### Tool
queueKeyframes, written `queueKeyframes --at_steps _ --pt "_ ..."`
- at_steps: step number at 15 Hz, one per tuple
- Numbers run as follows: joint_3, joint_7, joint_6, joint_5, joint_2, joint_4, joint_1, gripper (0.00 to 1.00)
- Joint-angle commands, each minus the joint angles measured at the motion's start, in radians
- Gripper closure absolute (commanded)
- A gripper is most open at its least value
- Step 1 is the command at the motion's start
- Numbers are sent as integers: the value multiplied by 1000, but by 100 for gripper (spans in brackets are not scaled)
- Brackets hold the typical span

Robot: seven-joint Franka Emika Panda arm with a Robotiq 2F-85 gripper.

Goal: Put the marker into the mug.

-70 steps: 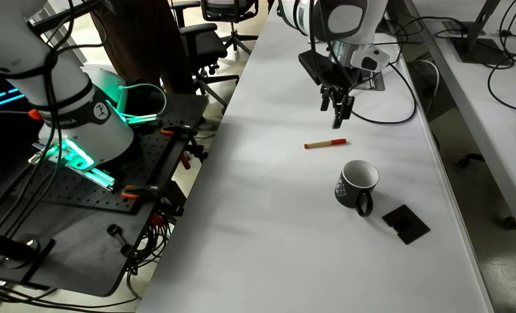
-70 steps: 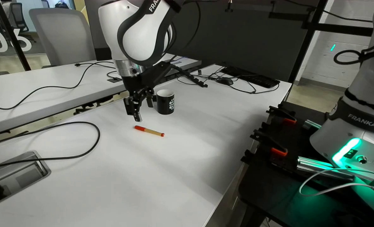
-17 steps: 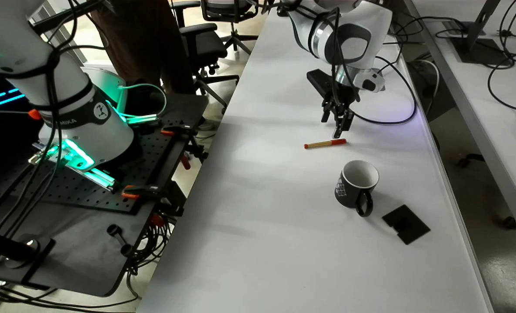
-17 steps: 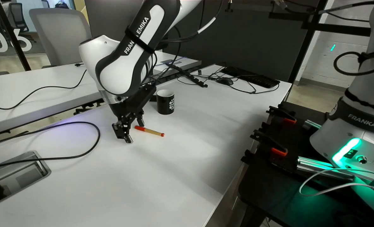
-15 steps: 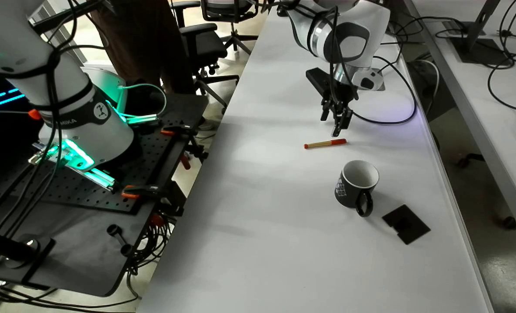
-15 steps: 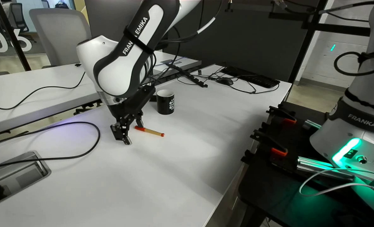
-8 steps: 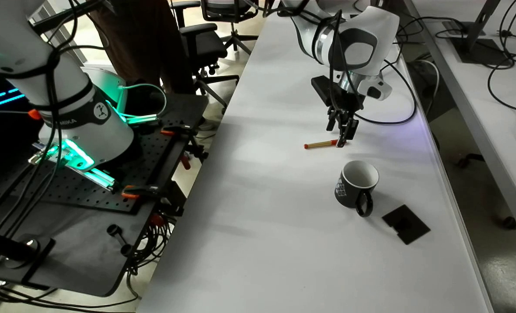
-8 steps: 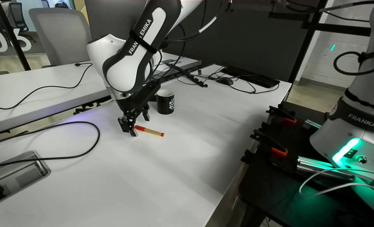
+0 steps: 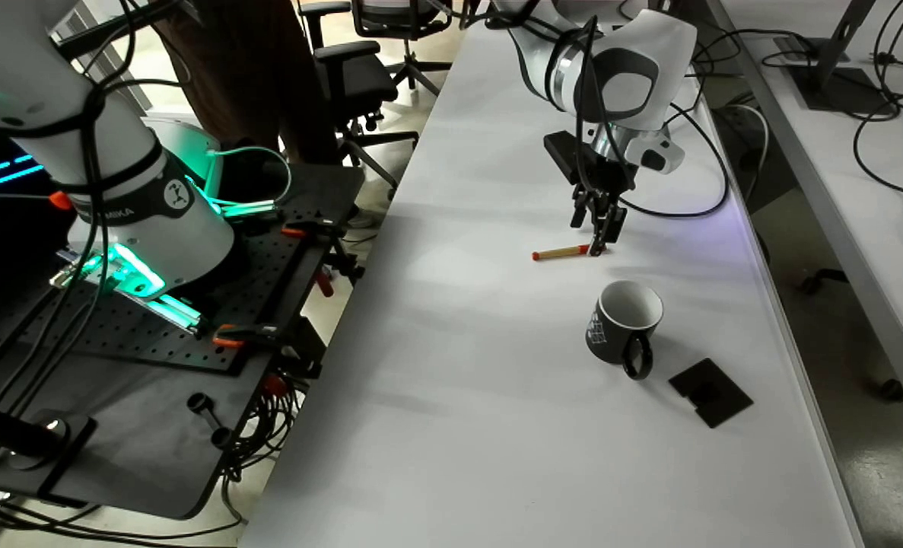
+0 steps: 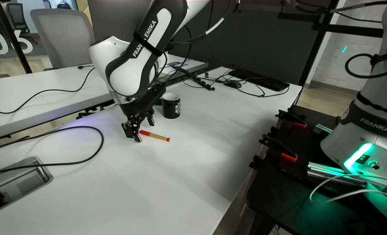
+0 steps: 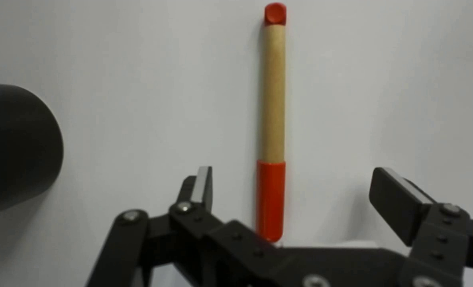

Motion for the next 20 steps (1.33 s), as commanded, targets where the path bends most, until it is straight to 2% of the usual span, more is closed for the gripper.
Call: queueKeyframes --at_steps 1,5,15,16,17,18,19,20 --pt "-6 -4 -2 9 4 6 6 0" --pt "-7 -3 6 8 3 -1 5 0" --pt "-8 2 123 21 16 -27 -6 0" --pt "-9 4 125 23 15 -28 -6 7" --pt "-10 5 126 24 14 -29 -6 25" --pt "-10 6 125 27 13 -30 -6 32" --pt "-12 8 124 27 12 -31 -5 32" --pt "-13 10 124 29 12 -32 -4 39"
